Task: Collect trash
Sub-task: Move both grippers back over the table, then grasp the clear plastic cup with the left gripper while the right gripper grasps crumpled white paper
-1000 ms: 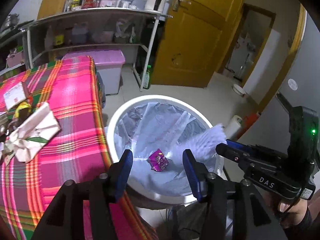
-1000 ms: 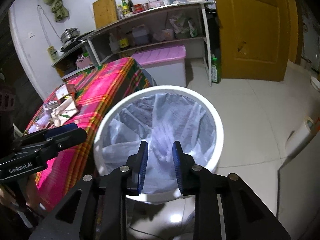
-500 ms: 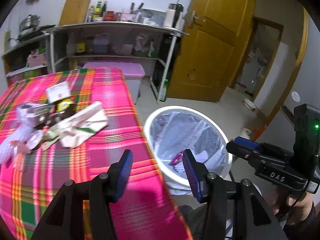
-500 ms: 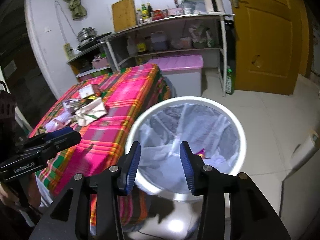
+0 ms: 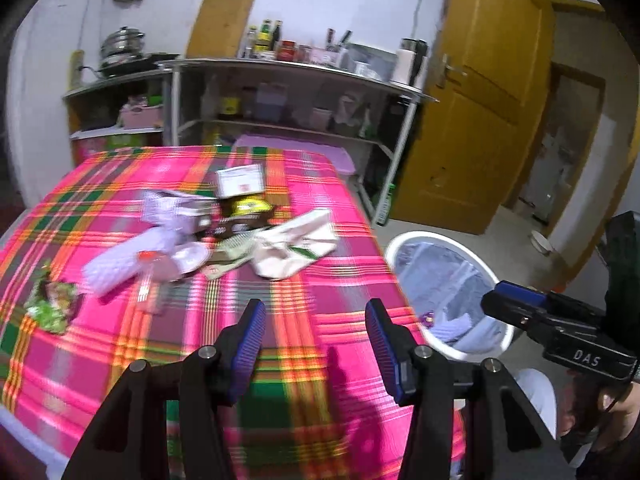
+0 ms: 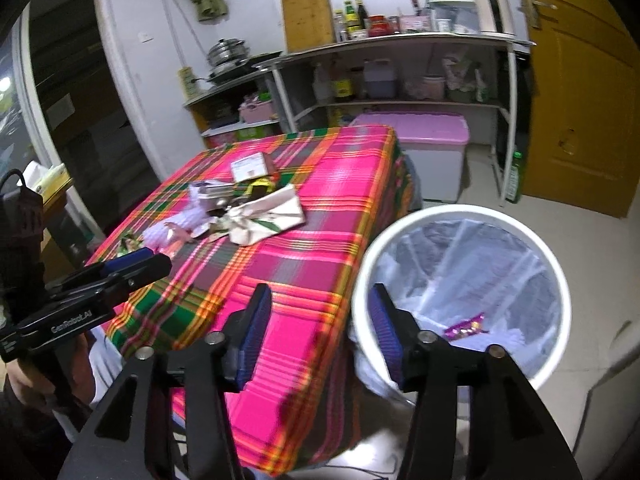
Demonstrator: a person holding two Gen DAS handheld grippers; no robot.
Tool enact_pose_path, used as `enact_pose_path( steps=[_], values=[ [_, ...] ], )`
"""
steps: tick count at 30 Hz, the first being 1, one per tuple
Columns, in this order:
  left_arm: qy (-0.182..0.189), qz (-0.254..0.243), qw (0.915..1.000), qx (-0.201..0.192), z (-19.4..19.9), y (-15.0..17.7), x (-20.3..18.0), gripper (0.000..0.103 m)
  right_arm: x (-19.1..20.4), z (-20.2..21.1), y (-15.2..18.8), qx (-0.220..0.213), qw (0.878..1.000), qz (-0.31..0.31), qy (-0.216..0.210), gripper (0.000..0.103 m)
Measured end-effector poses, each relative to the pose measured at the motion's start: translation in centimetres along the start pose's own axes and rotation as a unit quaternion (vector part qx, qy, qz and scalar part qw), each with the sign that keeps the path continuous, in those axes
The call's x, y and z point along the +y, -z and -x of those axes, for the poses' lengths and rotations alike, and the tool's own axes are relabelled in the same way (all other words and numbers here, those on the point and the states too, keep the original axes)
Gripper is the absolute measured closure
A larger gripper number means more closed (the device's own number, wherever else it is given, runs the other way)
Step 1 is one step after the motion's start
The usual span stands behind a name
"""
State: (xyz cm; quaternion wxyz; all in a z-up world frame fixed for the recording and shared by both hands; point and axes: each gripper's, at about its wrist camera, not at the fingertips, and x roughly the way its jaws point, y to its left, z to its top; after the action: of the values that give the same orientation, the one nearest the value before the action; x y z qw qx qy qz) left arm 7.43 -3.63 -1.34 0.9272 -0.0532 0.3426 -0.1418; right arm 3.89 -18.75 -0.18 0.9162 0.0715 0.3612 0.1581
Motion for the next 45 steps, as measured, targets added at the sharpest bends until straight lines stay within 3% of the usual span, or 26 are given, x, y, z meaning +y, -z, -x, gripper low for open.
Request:
enact_pose_path(
  steps=[7,10,17,30,36,38,41,42,43,45],
  values=[
    [-0.045,0.038,0.9983,0.001,0.6,0.7,5.0,0.051,2.3,-2.0,-0.9,0.008,1.000,0.023,-0.020,0.041],
    [-0.056,0.053,0.9970,0.002,0.4,0.6,6.7,0.051,3.0,-3.1,-1.4,0.016,0.999,0.034,-0.026,0.036],
    [-0.077,0.065,0.9949,0.009,-0.8,0.2,9.4,0.049,3.7,-5.9,-2.8,0.027,0.998,0.050,-0.033,0.035],
    [-0.078,0.066,0.9940,0.040,-4.9,-0.9,11.2,0.049,2.2,-13.3,-7.6,0.054,0.995,0.067,-0.057,0.035],
    [-0.072,0.074,0.9933,0.052,-5.9,-1.0,11.8,0.049,1.3,-16.0,-9.1,0.081,0.991,0.045,-0.100,0.035],
    [-0.073,0.074,0.9931,0.054,-6.1,-1.0,12.0,0.049,1.4,-16.5,-9.1,0.090,0.989,0.051,-0.106,0.040],
    [-0.072,0.074,0.9930,0.057,-6.5,-1.1,12.1,0.050,1.6,-16.4,-9.0,0.093,0.986,0.053,-0.130,0.056],
    [-0.071,0.073,0.9931,0.058,-6.6,-1.0,12.1,0.051,1.8,-16.3,-8.9,0.092,0.986,0.057,-0.126,0.066],
    [-0.071,0.072,0.9932,0.058,-6.7,-1.0,12.1,0.052,1.9,-16.2,-8.8,0.093,0.986,0.064,-0.121,0.077],
    [-0.074,0.069,0.9931,0.059,-6.8,-1.0,12.0,0.061,2.3,-16.2,-8.3,0.101,0.985,0.074,-0.117,0.082]
  ],
)
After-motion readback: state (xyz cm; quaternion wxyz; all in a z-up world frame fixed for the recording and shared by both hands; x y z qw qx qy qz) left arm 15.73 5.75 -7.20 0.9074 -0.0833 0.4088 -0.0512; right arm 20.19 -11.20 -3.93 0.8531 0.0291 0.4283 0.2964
